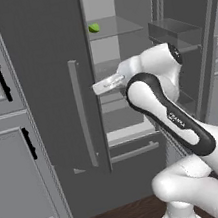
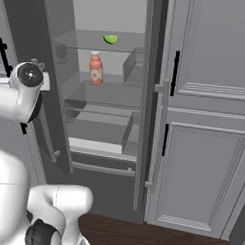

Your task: Grab a lemon wedge from the fridge and one ice cube from the ice bowl, and put them in the glass of lemonade.

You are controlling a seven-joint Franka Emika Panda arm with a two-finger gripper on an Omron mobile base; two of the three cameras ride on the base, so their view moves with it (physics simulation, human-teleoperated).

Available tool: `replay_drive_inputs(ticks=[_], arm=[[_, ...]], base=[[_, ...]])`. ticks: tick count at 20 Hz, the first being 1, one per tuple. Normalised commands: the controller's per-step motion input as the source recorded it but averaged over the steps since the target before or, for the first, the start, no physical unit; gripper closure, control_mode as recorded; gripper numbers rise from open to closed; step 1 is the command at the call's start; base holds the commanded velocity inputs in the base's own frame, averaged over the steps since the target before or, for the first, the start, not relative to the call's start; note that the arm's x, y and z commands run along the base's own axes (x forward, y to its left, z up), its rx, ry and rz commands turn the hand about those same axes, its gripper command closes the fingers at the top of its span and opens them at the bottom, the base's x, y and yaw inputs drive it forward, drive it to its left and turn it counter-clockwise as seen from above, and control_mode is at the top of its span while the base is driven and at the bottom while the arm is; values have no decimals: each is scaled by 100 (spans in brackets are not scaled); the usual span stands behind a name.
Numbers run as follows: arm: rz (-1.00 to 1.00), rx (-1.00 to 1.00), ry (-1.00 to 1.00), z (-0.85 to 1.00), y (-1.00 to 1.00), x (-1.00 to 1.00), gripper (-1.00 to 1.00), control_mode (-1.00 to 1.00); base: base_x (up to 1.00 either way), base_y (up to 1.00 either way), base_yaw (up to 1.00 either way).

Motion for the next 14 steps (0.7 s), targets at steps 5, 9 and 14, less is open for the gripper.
replay_drive_inputs(ticks=[5, 9, 14], arm=[[-22, 0, 33, 31, -99, 70, 100, -100], [-14, 1, 19, 6, -75, 32, 100, -100], [0, 5, -7, -59, -8, 69, 100, -100]], base=[[0, 0, 0], [0, 0, 0], [0, 0, 0]])
